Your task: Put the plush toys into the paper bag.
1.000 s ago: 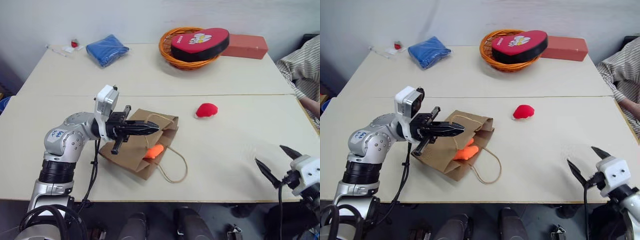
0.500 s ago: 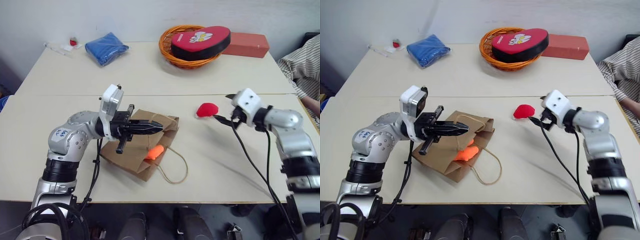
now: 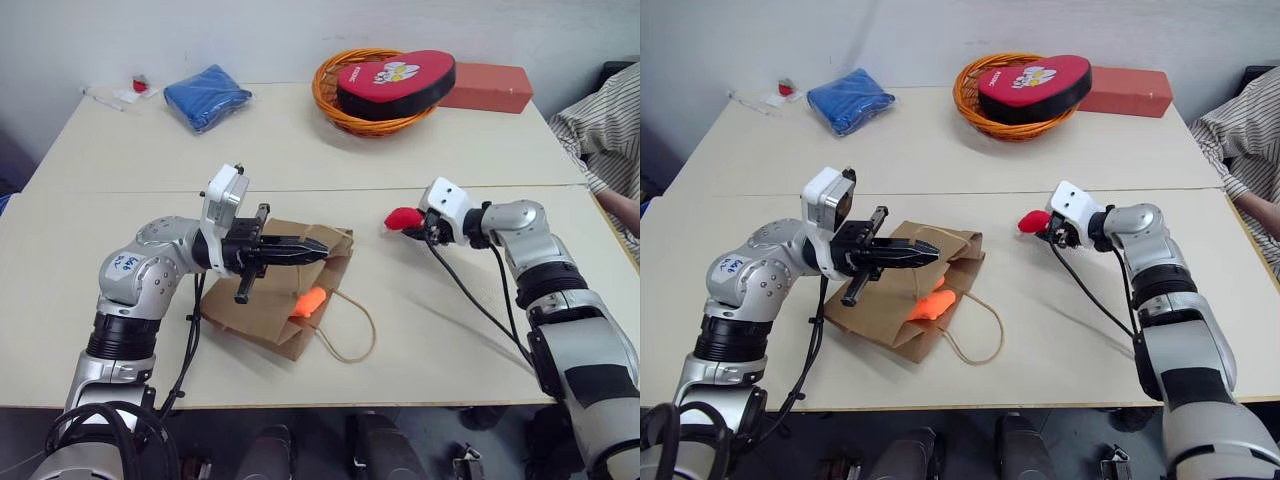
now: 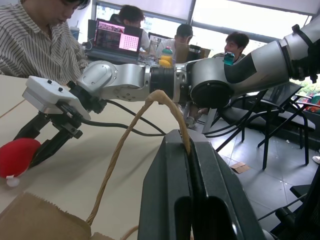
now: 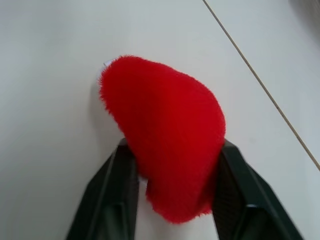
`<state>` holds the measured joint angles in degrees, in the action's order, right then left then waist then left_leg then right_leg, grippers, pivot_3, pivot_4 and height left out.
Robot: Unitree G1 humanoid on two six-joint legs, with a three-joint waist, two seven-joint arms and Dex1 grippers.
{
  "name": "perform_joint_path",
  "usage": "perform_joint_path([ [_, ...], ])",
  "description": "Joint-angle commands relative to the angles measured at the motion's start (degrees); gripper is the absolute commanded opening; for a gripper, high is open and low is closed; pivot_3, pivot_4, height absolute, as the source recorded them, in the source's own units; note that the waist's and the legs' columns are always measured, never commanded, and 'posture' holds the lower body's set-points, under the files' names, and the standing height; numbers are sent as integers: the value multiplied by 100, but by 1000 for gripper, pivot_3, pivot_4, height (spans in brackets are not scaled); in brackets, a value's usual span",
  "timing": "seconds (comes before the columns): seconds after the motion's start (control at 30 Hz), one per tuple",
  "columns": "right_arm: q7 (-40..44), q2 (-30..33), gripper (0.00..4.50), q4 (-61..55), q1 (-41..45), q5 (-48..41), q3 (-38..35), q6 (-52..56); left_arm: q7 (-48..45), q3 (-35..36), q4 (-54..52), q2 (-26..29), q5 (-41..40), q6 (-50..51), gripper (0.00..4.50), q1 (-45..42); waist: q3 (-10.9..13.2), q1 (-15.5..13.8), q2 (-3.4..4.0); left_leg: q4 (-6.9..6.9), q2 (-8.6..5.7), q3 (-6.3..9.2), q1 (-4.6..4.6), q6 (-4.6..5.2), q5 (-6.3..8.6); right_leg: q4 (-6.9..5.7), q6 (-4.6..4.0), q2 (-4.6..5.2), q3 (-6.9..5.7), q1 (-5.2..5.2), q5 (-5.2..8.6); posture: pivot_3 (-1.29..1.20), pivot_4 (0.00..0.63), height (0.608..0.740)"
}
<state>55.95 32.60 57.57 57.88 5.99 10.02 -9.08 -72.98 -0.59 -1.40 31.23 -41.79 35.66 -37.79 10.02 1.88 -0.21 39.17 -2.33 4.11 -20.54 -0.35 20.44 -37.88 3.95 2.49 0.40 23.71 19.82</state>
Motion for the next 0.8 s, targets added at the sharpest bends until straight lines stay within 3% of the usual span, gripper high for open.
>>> perform_joint_path([
  [0.03,263,142,481,-357,-12,-170,-176,-200,38,85,-155,-36,-42,-60,0,-3,0,-3,0,1,0,0,0,0,0,-1,0,0,0,0,0,0,150,740],
  [0.1,885,383,179,-1226,-418,-559,-306,-81,24,143,-161,-42,-121,-32,0,-43,0,-29,0,1,0,0,-1,0,0,0,0,1,-1,0,0,0,150,740],
  [0.2,1720,791,164,-3401,-1538,-1361,-451,745,31,298,-69,-63,-317,114,0,-188,0,-73,0,14,1,18,-19,0,0,-5,1,2,-15,1,-1,0,150,740],
  [0.33,1896,1110,164,-5770,-2842,-2108,-433,2044,-83,276,68,-36,-256,142,0,-318,0,-73,0,53,1,28,-59,-1,2,-12,3,1,-26,21,-2,0,150,740],
  [0.4,1614,913,163,-6522,-3112,-2209,-210,2615,-117,243,126,-89,-273,187,0,-372,0,-33,0,52,0,27,-58,-3,4,-10,3,1,-21,23,-2,0,150,740],
  [0.5,1075,383,163,-6691,-2930,-2007,99,2997,-207,150,150,-142,-231,180,0,-379,0,-15,0,64,0,25,-49,-4,5,-35,1,-3,-11,24,-3,0,150,740],
  [0.8,-120,-914,163,-5074,-1714,-945,821,2843,-269,87,199,-281,-258,241,0,-406,-1,-64,-1,77,-14,25,-75,-7,4,-68,-1,6,-6,63,-4,0,150,740],
])
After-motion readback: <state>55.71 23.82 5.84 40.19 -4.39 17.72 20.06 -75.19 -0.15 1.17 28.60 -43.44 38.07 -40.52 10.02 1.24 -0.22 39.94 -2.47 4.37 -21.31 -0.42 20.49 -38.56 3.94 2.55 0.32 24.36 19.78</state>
